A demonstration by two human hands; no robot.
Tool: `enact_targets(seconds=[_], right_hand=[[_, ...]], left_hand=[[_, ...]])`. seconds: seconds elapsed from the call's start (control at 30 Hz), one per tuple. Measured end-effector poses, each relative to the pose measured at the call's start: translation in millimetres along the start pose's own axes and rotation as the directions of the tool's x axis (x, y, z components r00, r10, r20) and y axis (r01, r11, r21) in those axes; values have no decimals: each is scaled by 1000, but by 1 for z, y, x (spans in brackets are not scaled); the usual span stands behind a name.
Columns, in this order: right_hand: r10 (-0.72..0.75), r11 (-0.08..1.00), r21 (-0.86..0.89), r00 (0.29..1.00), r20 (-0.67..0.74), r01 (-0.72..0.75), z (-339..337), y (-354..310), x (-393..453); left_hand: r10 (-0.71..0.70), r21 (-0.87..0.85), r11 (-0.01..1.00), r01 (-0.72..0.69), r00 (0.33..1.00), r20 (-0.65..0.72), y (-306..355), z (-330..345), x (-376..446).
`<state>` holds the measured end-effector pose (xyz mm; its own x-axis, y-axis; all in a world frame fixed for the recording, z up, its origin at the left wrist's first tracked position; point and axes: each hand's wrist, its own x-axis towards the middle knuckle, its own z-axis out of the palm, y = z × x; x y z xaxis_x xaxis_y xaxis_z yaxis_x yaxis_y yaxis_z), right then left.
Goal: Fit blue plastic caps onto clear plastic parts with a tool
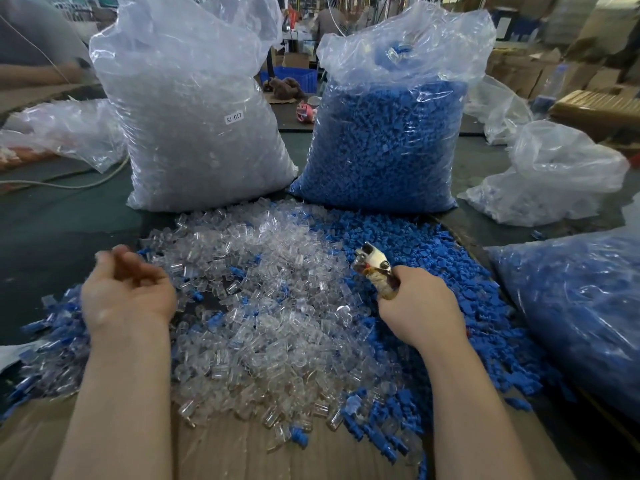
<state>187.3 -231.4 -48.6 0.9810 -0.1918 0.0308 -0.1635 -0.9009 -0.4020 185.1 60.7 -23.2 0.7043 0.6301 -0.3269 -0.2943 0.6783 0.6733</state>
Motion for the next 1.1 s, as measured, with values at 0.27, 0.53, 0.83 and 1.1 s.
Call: enact_targets(seconds=[0.27, 0.53, 0.83, 1.1], right_hand=[[26, 998, -60, 997, 66, -22, 2, -7, -1], [28, 996, -91, 997, 77, -21, 1, -14, -5], [94, 984, -157, 995, 34, -87, -6, -15, -9], [88, 995, 52, 993, -82, -84, -4, -14, -6]], left_hand=[[-217, 791, 519, -322, 846, 487, -39, 31, -36], [-255, 754, -199, -626, 776, 577, -64, 31, -39], [-186, 764, -158, -626, 779, 599, -66, 25, -35], [-41, 784, 105, -611, 786, 617, -61, 32, -47]])
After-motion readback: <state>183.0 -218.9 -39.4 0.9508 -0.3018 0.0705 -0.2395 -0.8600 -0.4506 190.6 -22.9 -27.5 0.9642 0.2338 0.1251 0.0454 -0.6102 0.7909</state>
